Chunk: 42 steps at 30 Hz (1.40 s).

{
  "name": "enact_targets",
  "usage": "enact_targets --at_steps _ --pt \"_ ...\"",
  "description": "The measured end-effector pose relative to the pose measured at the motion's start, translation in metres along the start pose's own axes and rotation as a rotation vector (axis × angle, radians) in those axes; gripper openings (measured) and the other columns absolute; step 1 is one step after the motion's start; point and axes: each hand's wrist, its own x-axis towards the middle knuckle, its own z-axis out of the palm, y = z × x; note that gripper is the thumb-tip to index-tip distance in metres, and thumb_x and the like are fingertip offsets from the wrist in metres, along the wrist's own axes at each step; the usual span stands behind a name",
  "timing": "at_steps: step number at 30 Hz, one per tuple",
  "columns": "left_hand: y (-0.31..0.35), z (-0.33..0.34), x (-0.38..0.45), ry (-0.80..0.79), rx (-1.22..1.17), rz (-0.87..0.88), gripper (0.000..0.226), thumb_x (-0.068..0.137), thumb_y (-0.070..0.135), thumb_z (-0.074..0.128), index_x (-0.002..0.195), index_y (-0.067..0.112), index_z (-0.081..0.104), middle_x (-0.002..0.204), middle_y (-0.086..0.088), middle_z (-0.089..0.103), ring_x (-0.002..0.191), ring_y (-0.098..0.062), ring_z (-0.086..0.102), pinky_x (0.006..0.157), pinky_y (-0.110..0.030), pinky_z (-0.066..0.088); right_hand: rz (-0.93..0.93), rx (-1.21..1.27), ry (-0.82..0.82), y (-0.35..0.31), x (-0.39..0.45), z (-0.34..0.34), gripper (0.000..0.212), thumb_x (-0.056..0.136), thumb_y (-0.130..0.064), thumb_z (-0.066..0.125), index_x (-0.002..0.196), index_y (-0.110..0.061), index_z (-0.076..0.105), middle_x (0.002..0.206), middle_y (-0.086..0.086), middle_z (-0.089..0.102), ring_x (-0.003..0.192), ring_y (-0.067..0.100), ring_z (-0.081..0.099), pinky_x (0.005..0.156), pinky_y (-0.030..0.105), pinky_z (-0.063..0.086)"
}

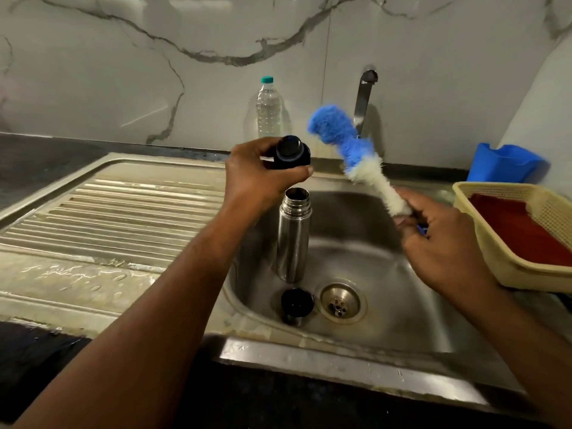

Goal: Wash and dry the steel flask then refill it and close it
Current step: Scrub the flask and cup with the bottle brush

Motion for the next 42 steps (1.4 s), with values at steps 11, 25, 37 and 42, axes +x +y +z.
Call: enact_targets --at_steps 11,25,37,42 --pt "0.021 0.000 -0.039 -0.845 0.888 0.059 0.043 0.056 0.036 0.100 0.088 0.034 0.072 0.083 0.015 0.065 0.076 0.000 0.059 0.064 -0.016 0.044 0.040 -0.010 -0.019 0.013 0.005 -0.006 0.047 0.099 -0.014 0.063 0.144 -0.026 0.058 0.122 0.005 0.072 0.102 0.021 0.067 0.083 0.024 0.043" --pt "-0.047 0.024 -0.064 -1.264 1.312 -0.233 0.040 0.073 0.025 0.095 0.098 0.008 0.069 0.097 -0.005 0.072 0.090 -0.023 0.075 0.076 -0.035 0.064 0.009 0.039 -0.057 0.023 0.011 0.004 0.049 0.099 -0.016 0.064 0.145 -0.031 0.056 0.129 0.002 0.071 0.111 0.020 0.067 0.097 0.036 0.055" --pt "-0.041 0.032 -0.066 -1.209 1.385 -0.097 0.065 0.071 0.049 0.093 0.126 0.020 0.071 0.119 -0.001 0.072 0.105 -0.022 0.072 0.089 -0.036 0.060 0.216 0.063 -0.066 0.018 0.003 -0.002 0.030 0.097 -0.020 0.067 0.127 -0.020 0.063 0.110 0.001 0.071 0.091 0.014 0.067 0.080 0.036 0.058" --pt "0.014 0.019 -0.059 -0.734 1.136 0.159 0.047 0.069 0.063 0.083 0.097 0.027 0.074 0.096 0.003 0.073 0.093 -0.022 0.071 0.082 -0.039 0.061 0.383 0.015 -0.081 -0.008 0.012 -0.028 0.027 0.094 -0.023 0.070 0.119 -0.023 0.064 0.094 0.001 0.075 0.078 0.015 0.072 0.069 0.036 0.060"
